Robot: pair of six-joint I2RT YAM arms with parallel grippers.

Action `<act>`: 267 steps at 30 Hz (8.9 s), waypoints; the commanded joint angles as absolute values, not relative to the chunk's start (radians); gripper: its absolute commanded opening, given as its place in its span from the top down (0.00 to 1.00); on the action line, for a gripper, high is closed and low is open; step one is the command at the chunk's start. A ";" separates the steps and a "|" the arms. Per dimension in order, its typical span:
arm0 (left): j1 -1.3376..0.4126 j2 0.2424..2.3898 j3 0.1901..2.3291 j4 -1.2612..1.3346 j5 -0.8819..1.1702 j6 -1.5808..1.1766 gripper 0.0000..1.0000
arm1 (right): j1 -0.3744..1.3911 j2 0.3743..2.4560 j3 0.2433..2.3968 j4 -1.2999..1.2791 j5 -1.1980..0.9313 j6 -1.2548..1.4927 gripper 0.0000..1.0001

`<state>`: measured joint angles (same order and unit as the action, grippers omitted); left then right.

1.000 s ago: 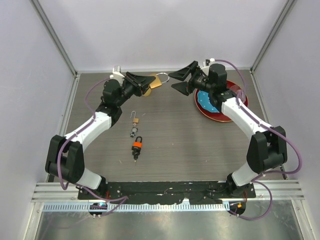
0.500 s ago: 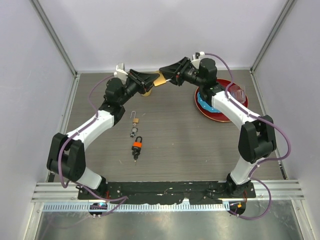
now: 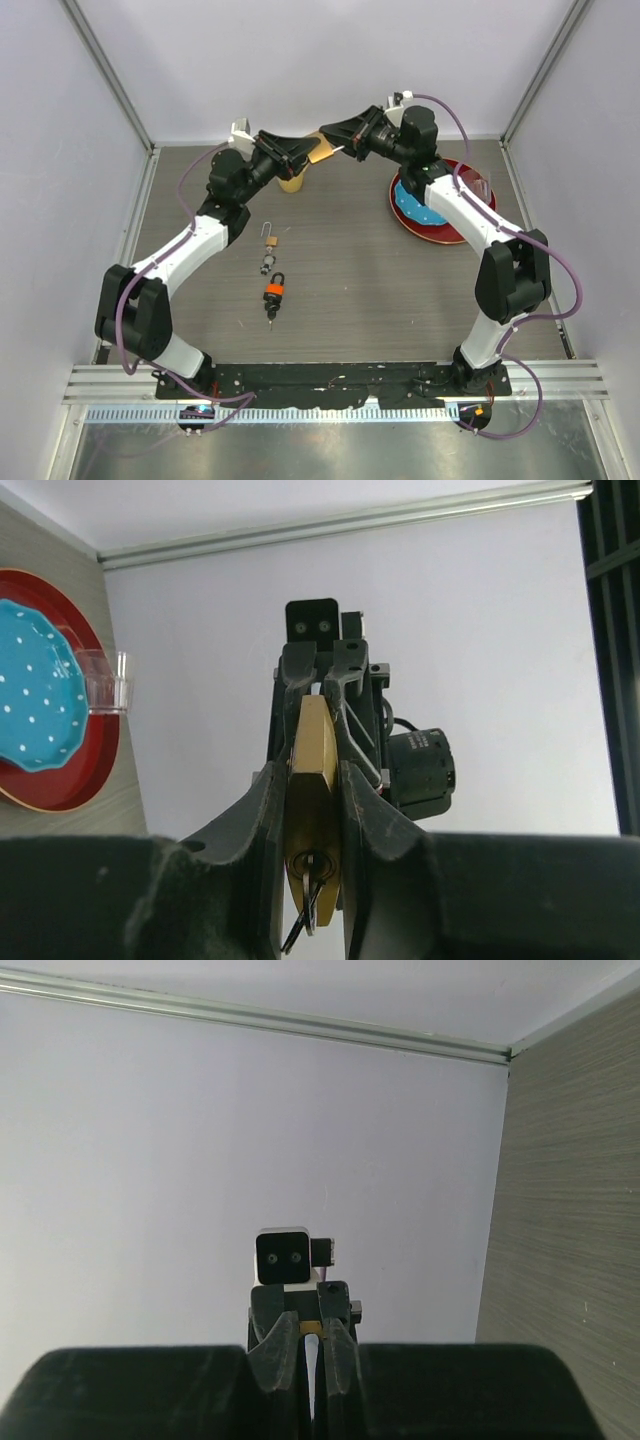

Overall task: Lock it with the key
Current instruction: Lock the lock, then place the lock at the center of the board, then place the key at the center of the board, then pick up the lock from the center of the board.

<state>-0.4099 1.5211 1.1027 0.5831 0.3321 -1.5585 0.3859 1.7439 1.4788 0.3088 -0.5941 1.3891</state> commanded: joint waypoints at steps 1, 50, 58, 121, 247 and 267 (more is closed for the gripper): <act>-0.413 1.493 1.189 0.524 0.457 -1.404 0.75 | 0.379 1.741 1.578 0.249 -0.669 1.296 0.98; -0.387 1.402 1.163 0.233 0.884 -1.206 0.68 | 0.314 1.706 1.592 0.183 -1.088 1.209 0.98; -0.400 1.453 1.177 0.275 0.916 -1.223 0.98 | 0.314 1.736 1.621 0.196 -1.101 1.226 0.98; -0.351 1.215 0.919 0.003 0.890 -1.075 1.00 | 0.484 1.960 1.668 -0.873 -0.824 0.115 0.98; -0.400 1.788 1.385 -0.735 -0.071 -0.390 0.15 | 0.457 1.660 1.540 -0.657 -0.474 0.391 0.12; -0.393 1.997 1.430 -0.670 -0.069 -0.327 0.36 | 0.448 1.658 1.526 -0.675 -0.488 0.371 0.15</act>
